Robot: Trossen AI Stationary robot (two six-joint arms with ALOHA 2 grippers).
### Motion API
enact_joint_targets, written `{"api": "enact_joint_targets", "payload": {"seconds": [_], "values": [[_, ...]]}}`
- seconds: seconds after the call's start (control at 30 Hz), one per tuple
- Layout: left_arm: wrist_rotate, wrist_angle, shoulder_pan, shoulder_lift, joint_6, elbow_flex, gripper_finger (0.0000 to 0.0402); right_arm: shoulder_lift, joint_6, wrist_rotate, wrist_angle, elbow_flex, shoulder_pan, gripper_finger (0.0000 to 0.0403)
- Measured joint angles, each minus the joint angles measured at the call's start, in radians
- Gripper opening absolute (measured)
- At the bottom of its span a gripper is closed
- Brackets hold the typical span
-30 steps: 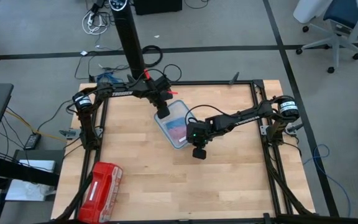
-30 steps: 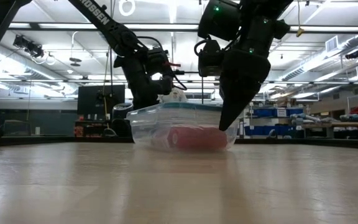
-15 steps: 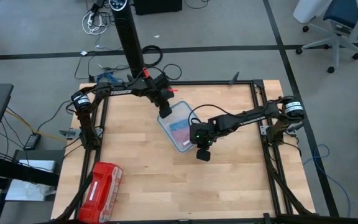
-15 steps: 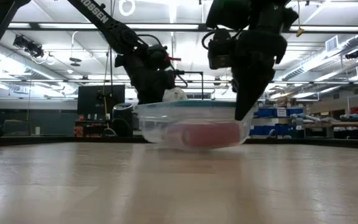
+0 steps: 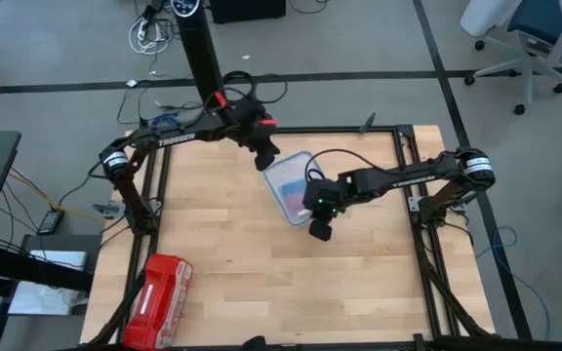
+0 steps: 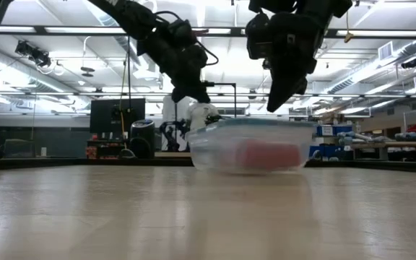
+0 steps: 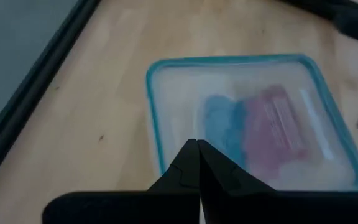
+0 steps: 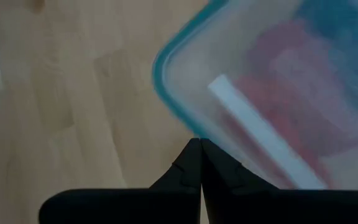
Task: Roll bandage
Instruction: Close the lid of the tupperware
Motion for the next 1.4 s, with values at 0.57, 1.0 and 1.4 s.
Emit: {"api": "enact_joint_targets", "payload": {"seconds": [0.57, 1.0, 1.4], "values": [[0.047, -0.151, -0.057, -0.008, 0.101, 0.0, 0.0, -0.027, 0.263, 0.174, -0.205, -0.003, -0.116, 0.0], [-0.067, -0.283, -0.189, -0.019, 0.185, 0.0, 0.0, -0.031, 0.287, 0.154, -0.276, -0.034, -0.363, 0.0], [-0.133, -0.348, -0.182, -0.01, 0.211, -0.06, 0.0, -0.03, 0.341, -0.121, -0.133, -0.154, -0.316, 0.0]]}}
